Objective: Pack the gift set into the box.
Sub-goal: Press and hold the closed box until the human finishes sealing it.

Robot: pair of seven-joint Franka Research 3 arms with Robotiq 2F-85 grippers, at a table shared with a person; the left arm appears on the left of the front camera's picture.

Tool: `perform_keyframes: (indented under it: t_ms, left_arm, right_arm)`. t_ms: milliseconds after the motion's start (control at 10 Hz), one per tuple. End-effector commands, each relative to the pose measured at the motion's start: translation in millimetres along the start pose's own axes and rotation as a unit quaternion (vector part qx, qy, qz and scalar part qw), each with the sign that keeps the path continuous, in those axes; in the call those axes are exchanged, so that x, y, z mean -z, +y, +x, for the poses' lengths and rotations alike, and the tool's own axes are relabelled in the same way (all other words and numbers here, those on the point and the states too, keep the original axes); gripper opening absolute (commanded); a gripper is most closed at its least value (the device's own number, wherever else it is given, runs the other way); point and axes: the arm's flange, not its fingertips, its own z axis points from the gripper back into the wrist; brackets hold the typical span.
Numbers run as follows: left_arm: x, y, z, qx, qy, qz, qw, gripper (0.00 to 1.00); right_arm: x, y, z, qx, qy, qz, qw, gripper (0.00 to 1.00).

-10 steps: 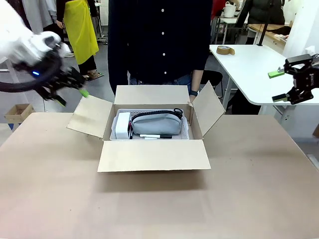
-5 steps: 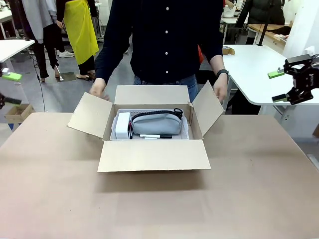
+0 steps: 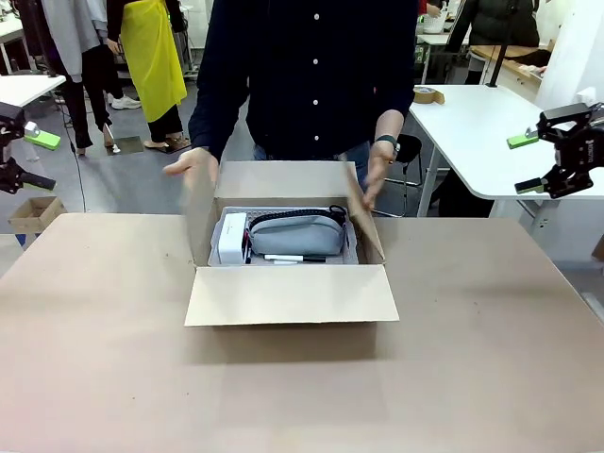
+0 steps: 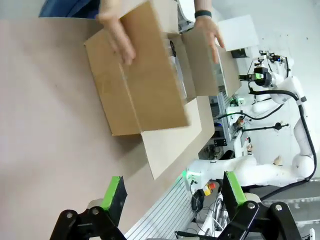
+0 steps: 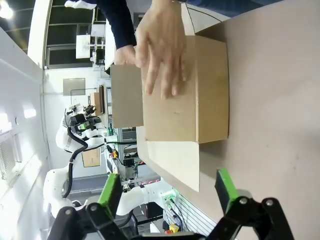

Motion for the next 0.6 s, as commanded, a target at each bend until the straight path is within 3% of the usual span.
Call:
perform_keyframes:
  t_ms: [0,500]
  left_arm:
    - [-5.5,7.9,-5.2,-0.009,-0.002,0.006,1.000,1.00]
    - [-5.5,7.9,-5.2,-0.009,-0.002,0.006,1.000,1.00]
  right_arm:
    - [-1.8,1.8,-1.7,0.001,0.003,-0.003,1.000,1.00]
    - [-1.8,1.8,-1.7,0.001,0.003,-0.003,1.000,1.00]
